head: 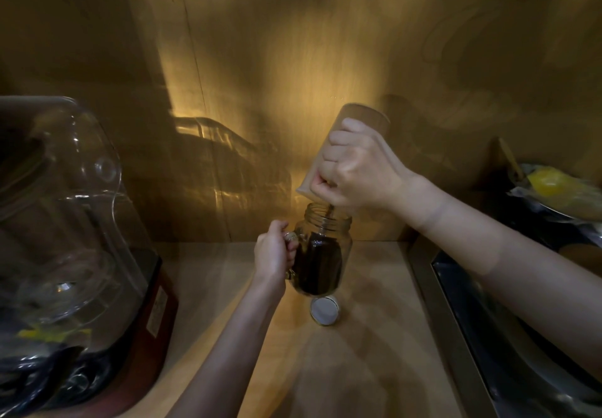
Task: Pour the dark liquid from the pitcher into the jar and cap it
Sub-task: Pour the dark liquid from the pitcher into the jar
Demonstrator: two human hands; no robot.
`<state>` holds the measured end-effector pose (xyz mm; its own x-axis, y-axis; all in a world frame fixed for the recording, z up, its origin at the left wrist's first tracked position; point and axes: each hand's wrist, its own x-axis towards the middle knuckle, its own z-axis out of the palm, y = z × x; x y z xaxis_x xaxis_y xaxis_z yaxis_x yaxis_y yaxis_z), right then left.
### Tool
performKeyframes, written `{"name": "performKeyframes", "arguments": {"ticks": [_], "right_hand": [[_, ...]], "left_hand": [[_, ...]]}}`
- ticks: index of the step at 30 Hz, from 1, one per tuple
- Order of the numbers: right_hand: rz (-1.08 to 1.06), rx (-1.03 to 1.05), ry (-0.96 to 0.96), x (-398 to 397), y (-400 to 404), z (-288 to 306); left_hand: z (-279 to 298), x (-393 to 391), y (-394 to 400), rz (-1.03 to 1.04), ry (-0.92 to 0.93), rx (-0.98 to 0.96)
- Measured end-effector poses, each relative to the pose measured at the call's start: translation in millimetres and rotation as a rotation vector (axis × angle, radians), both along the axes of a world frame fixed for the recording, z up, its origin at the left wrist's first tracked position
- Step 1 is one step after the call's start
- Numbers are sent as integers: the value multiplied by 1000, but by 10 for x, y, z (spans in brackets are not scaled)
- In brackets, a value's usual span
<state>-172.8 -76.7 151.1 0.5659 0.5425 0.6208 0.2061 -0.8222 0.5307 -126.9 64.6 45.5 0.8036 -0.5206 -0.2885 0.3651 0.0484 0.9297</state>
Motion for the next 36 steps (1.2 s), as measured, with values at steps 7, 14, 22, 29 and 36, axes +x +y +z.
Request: {"name": "performKeyframes", "arguments": {"ticks": [7,14,22,29,36], "right_hand": [[-7,-17,4,-20,35,24],[13,-16,14,-51,96,66],[26,78,-4,-109,107,7],[-239,756,-36,-167,-128,-432],[-499,1645,117,-214,-387,-1248]], "left_hand": [[-3,-7,8,1,10,10],[25,-3,-5,-6,25,0],[-60,10,14,-13,1,36],[-353,24,125,-6,-21,73],[-861,67,276,56,38,183]]}}
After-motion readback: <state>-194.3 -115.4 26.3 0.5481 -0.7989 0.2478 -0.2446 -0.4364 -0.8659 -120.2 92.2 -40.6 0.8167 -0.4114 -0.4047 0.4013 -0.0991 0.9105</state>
